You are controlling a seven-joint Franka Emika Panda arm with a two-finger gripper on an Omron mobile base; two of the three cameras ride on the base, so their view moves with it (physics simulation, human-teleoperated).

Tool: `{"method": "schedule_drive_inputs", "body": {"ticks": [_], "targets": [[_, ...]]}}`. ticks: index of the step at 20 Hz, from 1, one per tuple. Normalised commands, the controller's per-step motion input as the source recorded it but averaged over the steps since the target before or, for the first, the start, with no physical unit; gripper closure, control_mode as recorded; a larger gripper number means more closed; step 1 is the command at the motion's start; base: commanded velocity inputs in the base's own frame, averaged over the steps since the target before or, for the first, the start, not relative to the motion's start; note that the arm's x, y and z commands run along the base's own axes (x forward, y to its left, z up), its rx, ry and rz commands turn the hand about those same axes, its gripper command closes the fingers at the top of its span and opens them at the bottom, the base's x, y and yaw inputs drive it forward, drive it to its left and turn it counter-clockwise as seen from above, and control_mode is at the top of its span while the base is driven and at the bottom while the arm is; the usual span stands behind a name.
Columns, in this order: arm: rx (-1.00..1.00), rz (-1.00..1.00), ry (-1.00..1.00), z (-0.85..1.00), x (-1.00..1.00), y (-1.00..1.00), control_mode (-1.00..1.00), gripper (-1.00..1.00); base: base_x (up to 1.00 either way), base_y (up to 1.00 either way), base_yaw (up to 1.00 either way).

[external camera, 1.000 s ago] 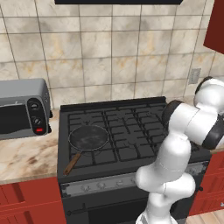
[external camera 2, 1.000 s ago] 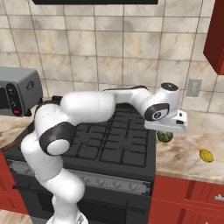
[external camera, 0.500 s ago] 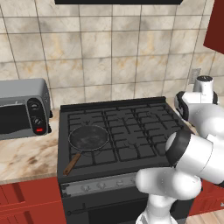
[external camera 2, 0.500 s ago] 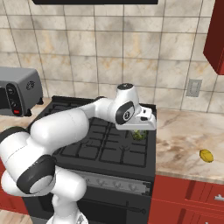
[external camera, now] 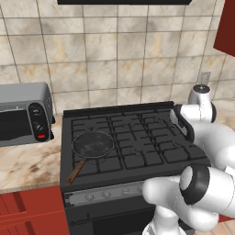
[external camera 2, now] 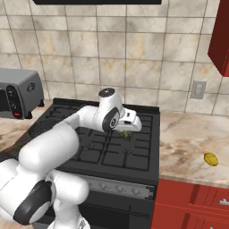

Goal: Put the lemon and broccoli in the pan. Then turn on the front left burner and set the heat to medium.

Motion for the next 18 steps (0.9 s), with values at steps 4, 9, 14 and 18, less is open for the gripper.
{"method": "schedule_drive_inputs", "body": {"ticks": [4, 9, 14, 18], "targets": [[0.06, -0.05, -0.03, 0.33, 0.45, 0.45, -1.0, 1.0, 0.0, 0.0, 0.0], [0.07, -0.04, 0.01, 0.24, 0.35, 0.4, -1.0, 1.0, 0.0, 0.0, 0.0], [0.11, 0.0, 0.08, 0.17, 0.14, 0.23, -1.0, 1.0, 0.0, 0.0, 0.0], [0.23, 0.0, 0.0, 0.0, -0.01, 0.07, -1.0, 1.0, 0.0, 0.0, 0.0]]}}
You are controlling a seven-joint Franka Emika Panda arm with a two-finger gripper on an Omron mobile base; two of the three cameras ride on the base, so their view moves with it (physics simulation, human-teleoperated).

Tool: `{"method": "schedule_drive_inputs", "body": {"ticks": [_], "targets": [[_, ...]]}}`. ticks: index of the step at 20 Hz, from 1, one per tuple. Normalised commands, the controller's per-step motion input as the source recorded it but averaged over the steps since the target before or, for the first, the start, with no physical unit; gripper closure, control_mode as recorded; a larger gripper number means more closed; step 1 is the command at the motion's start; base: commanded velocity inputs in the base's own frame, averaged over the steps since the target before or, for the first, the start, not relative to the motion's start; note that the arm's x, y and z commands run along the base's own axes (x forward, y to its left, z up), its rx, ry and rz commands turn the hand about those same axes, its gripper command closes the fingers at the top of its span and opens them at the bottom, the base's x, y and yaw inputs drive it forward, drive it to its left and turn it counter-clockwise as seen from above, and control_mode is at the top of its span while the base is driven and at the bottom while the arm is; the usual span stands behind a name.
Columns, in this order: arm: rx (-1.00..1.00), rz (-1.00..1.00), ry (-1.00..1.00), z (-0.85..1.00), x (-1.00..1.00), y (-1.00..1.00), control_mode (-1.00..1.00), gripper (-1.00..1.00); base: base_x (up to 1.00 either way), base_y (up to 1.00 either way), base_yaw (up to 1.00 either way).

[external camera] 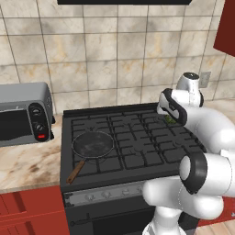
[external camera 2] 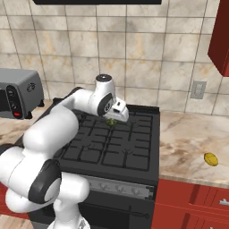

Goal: Put the lemon and broccoli in the pan. Then turn on the front left burner and set the heat to medium.

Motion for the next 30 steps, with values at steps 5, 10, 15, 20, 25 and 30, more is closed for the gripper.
{"method": "schedule_drive_inputs", "body": {"ticks": [5, 10, 15, 20, 25, 30], "targets": [[0.19, 0.02, 0.02, 0.07, -0.29, 0.22, -1.0, 1.0, 0.0, 0.0, 0.0], [0.09, 0.02, 0.12, 0.12, -0.22, 0.47, -1.0, 1.0, 0.0, 0.0, 0.0], [0.0, 0.0, 0.1, 0.03, -0.27, 0.73, -1.0, 1.0, 0.0, 0.0, 0.0], [0.0, 0.02, 0.01, 0.0, -0.17, 0.83, -1.0, 1.0, 0.0, 0.0, 0.0], [0.0, 0.01, 0.0, 0.0, -0.05, 0.78, -1.0, 1.0, 0.0, 0.0, 0.0], [0.0, 0.0, -0.01, -0.12, 0.0, 0.62, -1.0, 1.0, 0.0, 0.0, 0.0]]}}
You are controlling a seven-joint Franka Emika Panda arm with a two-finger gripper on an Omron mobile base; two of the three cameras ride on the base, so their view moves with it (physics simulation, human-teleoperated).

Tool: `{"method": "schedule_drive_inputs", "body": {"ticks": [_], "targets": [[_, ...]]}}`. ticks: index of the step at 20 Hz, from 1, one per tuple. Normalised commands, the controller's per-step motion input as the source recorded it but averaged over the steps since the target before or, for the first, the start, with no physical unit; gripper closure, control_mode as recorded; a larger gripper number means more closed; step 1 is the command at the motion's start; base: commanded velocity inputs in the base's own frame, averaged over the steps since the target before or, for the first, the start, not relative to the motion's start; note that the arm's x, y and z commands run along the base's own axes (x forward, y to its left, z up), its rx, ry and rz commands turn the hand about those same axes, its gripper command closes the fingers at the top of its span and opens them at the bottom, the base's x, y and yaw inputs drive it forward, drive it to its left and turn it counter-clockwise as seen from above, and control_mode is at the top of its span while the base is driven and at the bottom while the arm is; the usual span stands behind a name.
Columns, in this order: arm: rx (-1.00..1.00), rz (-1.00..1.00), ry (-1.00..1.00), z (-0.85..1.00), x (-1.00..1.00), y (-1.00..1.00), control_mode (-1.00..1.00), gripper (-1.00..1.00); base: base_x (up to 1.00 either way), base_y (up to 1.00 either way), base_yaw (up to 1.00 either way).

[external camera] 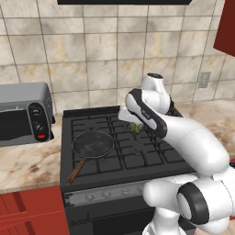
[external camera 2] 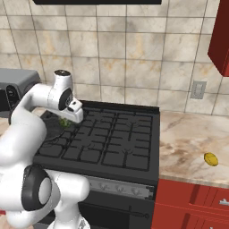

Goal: Put the lemon and broccoli in the pan. Then turn on the front left burner and set the heat to medium.

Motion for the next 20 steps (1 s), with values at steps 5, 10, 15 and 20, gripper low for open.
{"method": "schedule_drive_inputs", "body": {"ticks": [5, 10, 15, 20], "targets": [[0.0, 0.0, -0.07, -0.23, 0.07, 0.59, -1.0, 1.0, 0.0, 0.0, 0.0], [-0.01, 0.0, -0.07, -0.05, 0.01, 0.51, -1.0, 1.0, 0.0, 0.0, 0.0], [-0.01, 0.0, -0.01, -0.01, 0.0, 0.31, -1.0, 1.0, 0.0, 0.0, 0.0], [-0.01, 0.0, 0.0, -0.17, 0.04, 0.15, -1.0, 1.0, 0.0, 0.0, 0.0]]}}
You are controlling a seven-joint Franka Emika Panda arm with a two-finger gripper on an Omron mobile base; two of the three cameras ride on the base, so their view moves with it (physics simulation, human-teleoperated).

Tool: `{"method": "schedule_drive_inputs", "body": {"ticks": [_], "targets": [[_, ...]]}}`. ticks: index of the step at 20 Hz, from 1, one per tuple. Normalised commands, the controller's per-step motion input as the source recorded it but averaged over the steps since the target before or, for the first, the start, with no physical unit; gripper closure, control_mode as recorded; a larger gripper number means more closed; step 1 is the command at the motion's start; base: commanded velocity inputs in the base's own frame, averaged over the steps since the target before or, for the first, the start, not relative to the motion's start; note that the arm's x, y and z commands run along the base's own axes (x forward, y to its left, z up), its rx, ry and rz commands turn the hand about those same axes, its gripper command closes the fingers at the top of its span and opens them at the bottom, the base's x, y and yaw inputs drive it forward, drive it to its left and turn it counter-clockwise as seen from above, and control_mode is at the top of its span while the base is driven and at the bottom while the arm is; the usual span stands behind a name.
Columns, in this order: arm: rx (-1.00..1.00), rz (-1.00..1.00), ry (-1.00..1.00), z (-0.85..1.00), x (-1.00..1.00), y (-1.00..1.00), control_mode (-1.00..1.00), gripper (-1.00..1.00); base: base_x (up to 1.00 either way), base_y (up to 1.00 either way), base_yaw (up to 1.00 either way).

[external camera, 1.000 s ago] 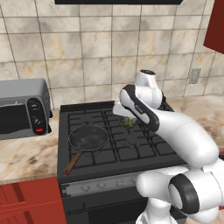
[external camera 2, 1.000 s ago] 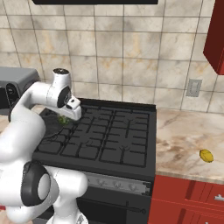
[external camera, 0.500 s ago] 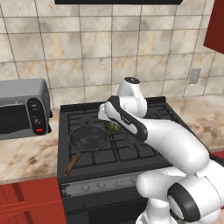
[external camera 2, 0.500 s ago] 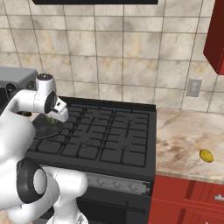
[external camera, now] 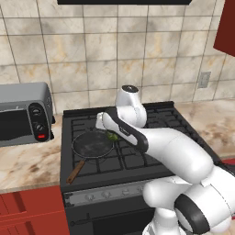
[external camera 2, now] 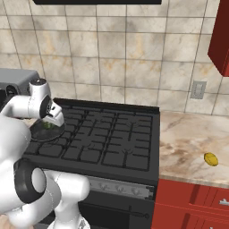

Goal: Put the lemon and broccoli in the pan. Then turn on the front left burner and set the heat to medium.

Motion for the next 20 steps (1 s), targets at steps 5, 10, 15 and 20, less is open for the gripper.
{"method": "schedule_drive_inputs", "body": {"ticks": [5, 10, 15, 20], "targets": [[-0.01, 0.0, 0.0, -0.2, 0.17, 0.14, -1.0, 1.0, 0.0, 0.0, 0.0], [-0.01, 0.0, 0.0, -0.08, 0.21, 0.18, -1.0, 1.0, 0.0, 0.0, 0.0], [0.0, 0.0, 0.0, 0.0, 0.01, 0.2, -1.0, 1.0, 0.0, 0.0, 0.0], [0.0, 0.0, 0.02, -0.01, 0.2, 0.06, -1.0, 1.0, 0.0, 0.0, 0.0]]}}
